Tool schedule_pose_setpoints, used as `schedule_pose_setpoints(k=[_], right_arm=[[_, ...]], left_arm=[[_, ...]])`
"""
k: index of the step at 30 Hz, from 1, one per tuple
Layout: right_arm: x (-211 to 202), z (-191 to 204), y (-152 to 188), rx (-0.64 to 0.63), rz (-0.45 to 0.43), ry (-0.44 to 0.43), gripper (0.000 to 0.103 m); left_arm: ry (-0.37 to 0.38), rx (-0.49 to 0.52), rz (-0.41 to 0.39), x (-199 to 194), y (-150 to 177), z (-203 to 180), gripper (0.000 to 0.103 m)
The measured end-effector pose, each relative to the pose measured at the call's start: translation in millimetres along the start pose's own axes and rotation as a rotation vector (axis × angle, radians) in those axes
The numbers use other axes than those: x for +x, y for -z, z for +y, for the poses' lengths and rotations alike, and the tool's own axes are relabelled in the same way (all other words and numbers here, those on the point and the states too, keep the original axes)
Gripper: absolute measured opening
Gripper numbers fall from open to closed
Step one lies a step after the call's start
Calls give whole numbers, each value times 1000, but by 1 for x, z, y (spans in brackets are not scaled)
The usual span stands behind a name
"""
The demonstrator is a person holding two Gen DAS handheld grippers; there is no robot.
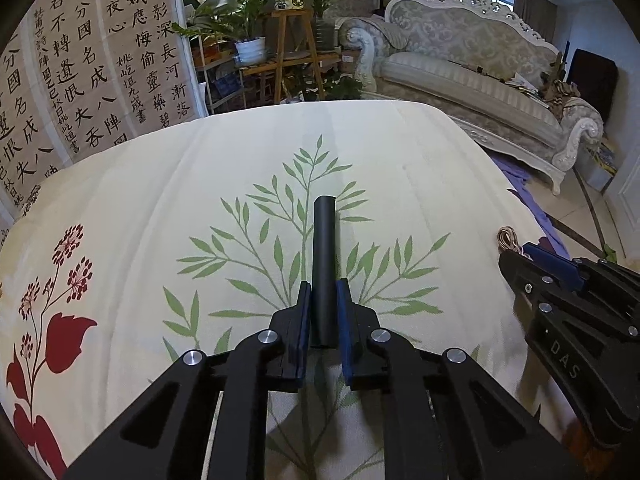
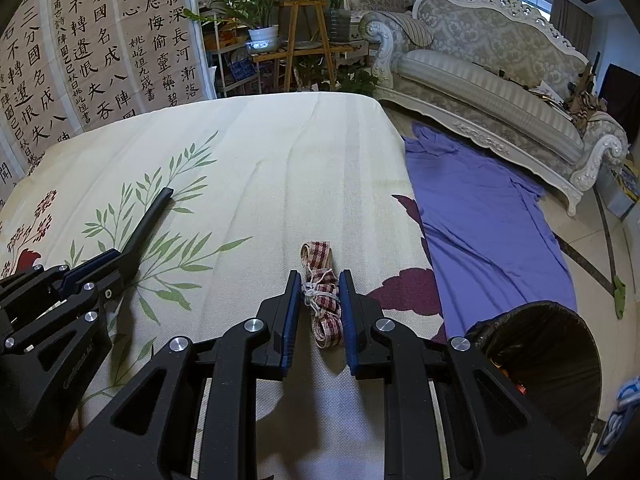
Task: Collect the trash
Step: 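Grasp the black rubber tube with the left gripper, then carry the black tube and twine over the bin and open both grippers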
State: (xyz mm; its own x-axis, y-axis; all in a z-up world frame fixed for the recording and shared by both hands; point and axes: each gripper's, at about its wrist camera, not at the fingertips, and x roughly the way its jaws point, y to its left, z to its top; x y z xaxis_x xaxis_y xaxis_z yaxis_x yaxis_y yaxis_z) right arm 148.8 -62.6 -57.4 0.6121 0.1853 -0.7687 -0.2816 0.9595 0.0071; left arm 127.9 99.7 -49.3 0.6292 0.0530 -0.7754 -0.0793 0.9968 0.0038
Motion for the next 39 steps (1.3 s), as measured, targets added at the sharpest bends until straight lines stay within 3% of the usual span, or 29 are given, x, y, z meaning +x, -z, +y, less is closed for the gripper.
schedule_pose_setpoints(k=[9,21,39], right_arm=[[-12,4,8,-11,-3,-6,19],[-47,7,42,-6,-24,15,19],[-111,-32,87,70,-98,68,19]], left_arm=[[31,-5,3,-14,13,2,14],[65,-1,-16,-44,39,0,14],[171,97,-66,-81,68,-60,14]])
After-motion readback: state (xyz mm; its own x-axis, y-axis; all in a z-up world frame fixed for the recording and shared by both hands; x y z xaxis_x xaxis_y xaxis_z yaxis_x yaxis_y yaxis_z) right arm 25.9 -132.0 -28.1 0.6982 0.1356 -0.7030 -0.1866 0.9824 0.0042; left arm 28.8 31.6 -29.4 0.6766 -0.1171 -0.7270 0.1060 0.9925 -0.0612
